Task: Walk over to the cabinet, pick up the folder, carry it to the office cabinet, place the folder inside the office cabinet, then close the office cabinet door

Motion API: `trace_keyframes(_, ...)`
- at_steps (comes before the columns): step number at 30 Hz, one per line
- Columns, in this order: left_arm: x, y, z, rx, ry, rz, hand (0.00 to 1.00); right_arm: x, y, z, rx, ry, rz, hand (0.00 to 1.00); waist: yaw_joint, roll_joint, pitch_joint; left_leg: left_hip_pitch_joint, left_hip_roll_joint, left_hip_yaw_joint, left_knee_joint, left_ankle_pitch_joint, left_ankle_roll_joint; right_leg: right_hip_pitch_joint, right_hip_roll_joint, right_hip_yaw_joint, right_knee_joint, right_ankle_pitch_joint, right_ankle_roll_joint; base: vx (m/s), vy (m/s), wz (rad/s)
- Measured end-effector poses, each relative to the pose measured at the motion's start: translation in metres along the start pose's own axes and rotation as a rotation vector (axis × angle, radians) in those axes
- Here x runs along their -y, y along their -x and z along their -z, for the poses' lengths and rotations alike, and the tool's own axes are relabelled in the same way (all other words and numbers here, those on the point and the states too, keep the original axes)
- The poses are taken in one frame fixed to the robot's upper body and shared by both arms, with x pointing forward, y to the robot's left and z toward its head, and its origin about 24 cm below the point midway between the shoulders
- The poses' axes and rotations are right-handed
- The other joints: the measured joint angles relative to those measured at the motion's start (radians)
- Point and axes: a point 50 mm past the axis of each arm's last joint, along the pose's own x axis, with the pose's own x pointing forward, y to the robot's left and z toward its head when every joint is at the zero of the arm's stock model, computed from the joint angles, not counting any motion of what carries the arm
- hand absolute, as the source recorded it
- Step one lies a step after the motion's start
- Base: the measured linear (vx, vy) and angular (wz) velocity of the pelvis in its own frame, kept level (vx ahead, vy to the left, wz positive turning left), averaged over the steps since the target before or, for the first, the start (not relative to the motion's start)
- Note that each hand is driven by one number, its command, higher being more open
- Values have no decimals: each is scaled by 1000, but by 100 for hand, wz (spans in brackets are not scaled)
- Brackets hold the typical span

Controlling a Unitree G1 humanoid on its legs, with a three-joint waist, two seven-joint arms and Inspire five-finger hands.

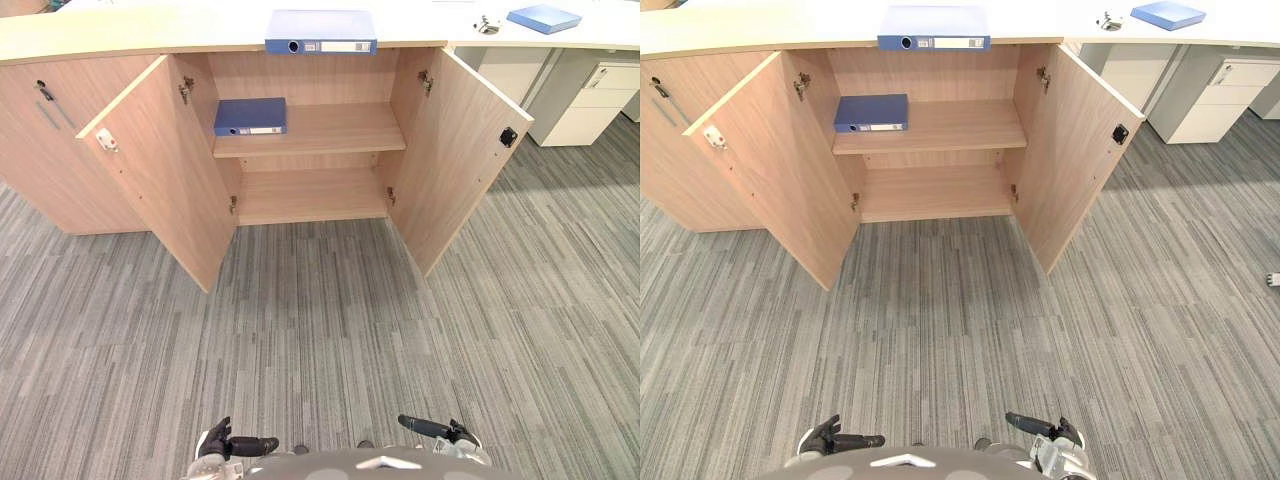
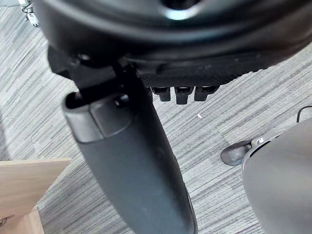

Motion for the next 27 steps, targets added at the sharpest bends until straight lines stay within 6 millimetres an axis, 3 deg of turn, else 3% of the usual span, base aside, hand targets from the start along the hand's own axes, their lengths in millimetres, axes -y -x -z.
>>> trace_keyframes(7,-1,-1,-4,17,-1,-5,100,-4,0,-2,9,30,-13,100,9,-8,6,-33,0,29,5,-10,14,-36,3,26,-7,7,-10,-39,-15,-11)
trace_keyframes(10,0,-3,-16,47,-1,-13,100,-6,0,-4,13,29,-18,100,16,-17,20,-93,4,57,103,-78,28,-79,-1,50,36,-13,-8,9,22,-24)
trace_keyframes(12,0,-3,-21,62,-1,-12,100,-8,0,-8,29,20,-22,100,14,-15,38,-126,5,72,178,-132,39,-130,-12,59,151,-77,0,38,48,-26)
trace_keyframes(14,-1,-4,-23,69,-3,-14,100,-9,0,-12,45,15,-20,100,13,-23,49,-124,-13,89,244,-191,60,-211,-52,47,375,-185,35,90,76,-21)
trace_keyframes(17,-1,-4,-24,68,-15,-13,100,-13,1,-18,75,5,-33,100,14,-23,53,-99,-30,104,252,-203,63,-322,-99,4,642,-197,47,156,110,-6)
trace_keyframes(18,-1,-4,-25,72,-14,-16,100,-14,2,-22,92,0,-36,100,14,-22,63,-66,-37,95,242,-214,79,-373,-121,-18,779,-177,34,254,98,18)
trace_keyframes(19,0,-5,-27,70,-14,-17,100,-13,1,-26,108,2,-34,100,11,-16,72,-48,-36,82,241,-227,89,-403,-131,-34,836,-211,24,321,72,26)
trace_keyframes(21,1,-5,-28,69,-13,-15,100,-14,1,-30,123,2,-43,100,11,-10,77,-1,-18,51,191,-234,87,-459,-123,-77,807,-266,22,318,7,36)
trace_keyframes(22,3,-5,-28,70,-11,-12,100,-14,1,-33,131,1,-43,100,10,-3,81,12,-6,46,176,-235,86,-474,-115,-91,781,-265,21,333,-45,32)
trace_keyframes(23,7,-5,-28,67,-7,-2,100,-14,1,-41,159,-1,-43,100,7,19,95,41,26,38,148,-238,79,-504,-81,-113,716,-259,15,359,-84,30)
trace_keyframes(24,12,-5,-29,65,-5,9,100,-14,1,-50,187,2,-43,100,-5,43,108,63,66,22,126,-239,78,-533,-43,-130,617,-230,-4,375,-107,37)
trace_keyframes(25,13,-5,-31,69,-5,13,100,-13,1,-53,196,6,-43,100,-10,47,112,69,78,13,122,-239,76,-545,-26,-134,554,-198,-10,403,-150,59)
trace_keyframes(26,11,-6,-30,67,-13,13,100,-13,1,-51,194,23,-42,100,-16,36,111,81,82,-6,123,-237,52,-546,-13,-118,405,-108,-16,356,-158,56)
trace_keyframes(27,10,-6,-30,66,-17,11,100,-11,1,-47,185,25,-39,100,-18,29,109,97,81,-12,122,-241,37,-539,-10,-102,353,-26,-33,519,-251,62)
